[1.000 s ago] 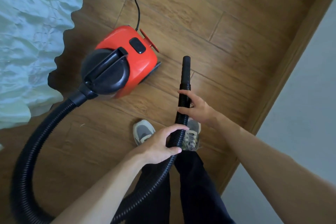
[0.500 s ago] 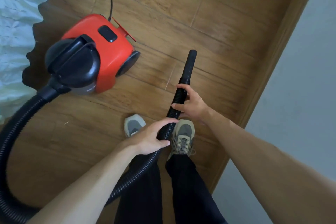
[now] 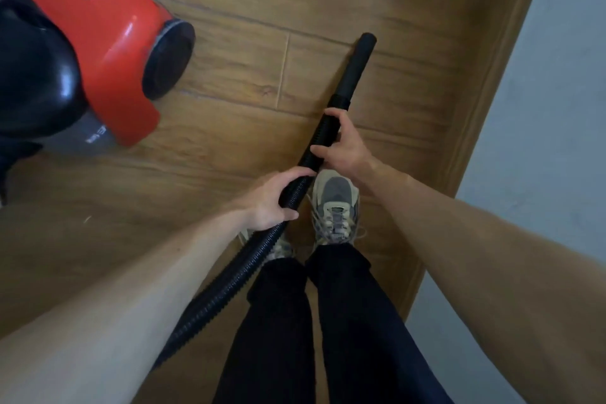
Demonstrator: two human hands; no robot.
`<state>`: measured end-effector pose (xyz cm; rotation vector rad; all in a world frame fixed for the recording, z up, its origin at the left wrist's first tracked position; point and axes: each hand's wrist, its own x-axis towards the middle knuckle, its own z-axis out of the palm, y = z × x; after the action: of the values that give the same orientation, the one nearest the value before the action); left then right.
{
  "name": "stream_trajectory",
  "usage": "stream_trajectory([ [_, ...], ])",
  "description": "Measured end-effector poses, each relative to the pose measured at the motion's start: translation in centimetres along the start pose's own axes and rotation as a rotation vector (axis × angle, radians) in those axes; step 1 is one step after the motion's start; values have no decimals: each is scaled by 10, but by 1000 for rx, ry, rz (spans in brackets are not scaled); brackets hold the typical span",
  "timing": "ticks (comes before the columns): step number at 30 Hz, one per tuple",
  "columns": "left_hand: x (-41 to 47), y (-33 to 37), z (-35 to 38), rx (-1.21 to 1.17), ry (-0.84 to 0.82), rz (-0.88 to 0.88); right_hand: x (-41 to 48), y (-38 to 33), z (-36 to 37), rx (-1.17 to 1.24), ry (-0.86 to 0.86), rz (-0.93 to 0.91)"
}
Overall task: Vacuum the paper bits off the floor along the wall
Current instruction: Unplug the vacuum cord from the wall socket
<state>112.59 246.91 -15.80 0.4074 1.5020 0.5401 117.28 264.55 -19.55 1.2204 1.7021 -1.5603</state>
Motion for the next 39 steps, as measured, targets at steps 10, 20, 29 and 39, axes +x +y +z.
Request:
stream_trajectory([
  [10, 14, -10, 20, 184, 144, -111, 8, 17, 3, -306, 14, -57],
  [20, -22, 23, -5, 45, 178, -164, -23, -12, -20, -547, -61, 0],
  [29, -143, 147, -105, 324, 374, -219, -122, -172, -81, -940, -92, -130],
  [39, -375, 364, -225, 541, 658, -59, -328, -443, -181, -1083, 181, -439],
])
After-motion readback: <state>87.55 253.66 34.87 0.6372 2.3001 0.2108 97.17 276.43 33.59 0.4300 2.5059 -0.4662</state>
